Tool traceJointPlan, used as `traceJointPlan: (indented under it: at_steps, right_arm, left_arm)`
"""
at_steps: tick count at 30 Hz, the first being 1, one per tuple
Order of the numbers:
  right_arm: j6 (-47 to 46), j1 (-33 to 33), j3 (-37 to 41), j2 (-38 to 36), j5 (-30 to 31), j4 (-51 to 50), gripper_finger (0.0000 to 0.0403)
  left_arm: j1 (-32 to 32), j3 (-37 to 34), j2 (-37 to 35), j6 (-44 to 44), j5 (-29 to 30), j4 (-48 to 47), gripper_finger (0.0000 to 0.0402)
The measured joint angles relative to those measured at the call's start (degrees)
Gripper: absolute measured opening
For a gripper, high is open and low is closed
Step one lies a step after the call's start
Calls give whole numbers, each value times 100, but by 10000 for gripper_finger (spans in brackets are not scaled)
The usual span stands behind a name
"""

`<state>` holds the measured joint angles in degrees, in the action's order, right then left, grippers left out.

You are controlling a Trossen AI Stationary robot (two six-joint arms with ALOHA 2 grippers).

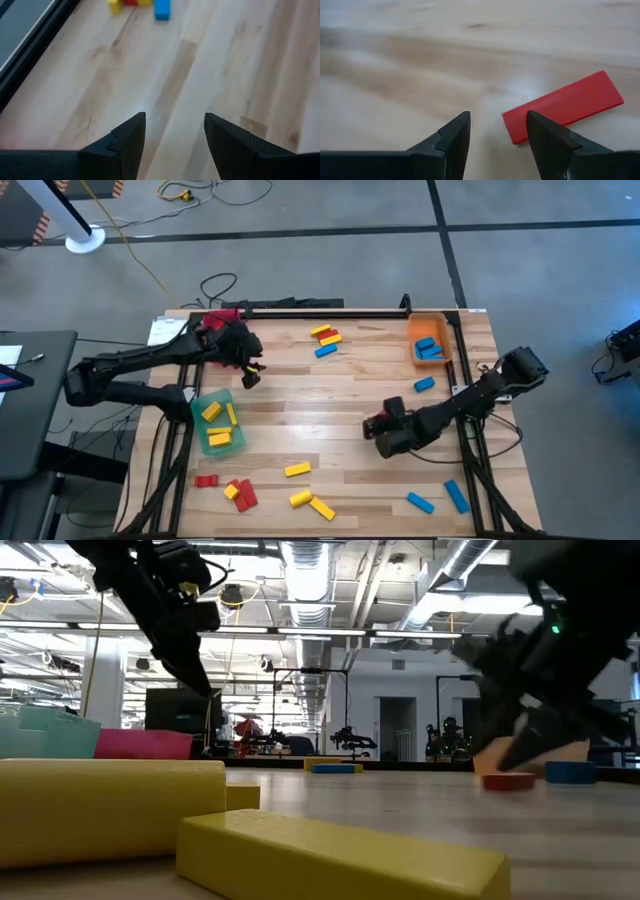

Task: Sort blocks
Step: Move the red block to the center of the table, then put the yellow block into the green bin

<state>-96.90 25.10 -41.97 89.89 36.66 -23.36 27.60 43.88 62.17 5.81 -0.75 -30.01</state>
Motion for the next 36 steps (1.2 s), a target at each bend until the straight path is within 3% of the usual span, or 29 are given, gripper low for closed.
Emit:
traceJointPlan:
  at_steps: [3, 9, 13, 20, 26, 36]
  right_arm:
    - [796, -2, -95, 0, 62, 572, 209]
    - [2056, 89, -462, 0, -259, 606, 209]
    - [3031, 371, -781, -2, -697, 616, 209]
    - [4460, 999, -1224, -7, -985, 702, 209]
    - [5104, 1352, -1269, -7, -987, 986, 209]
    - [5371, 1392, -1269, -9, -987, 969, 209]
  left_arm:
    - [-236, 0, 0, -51, -4, 117, 198]
    - [-661, 0, 0, -130, -120, 113, 198]
    - [-1055, 0, 2, -258, -530, 114, 198]
    - [-2122, 0, 6, -513, -651, 140, 198]
    - [-3158, 1, 88, -902, -650, 439, 198]
    - [-4498, -2, 586, -1545, -460, 1566, 198]
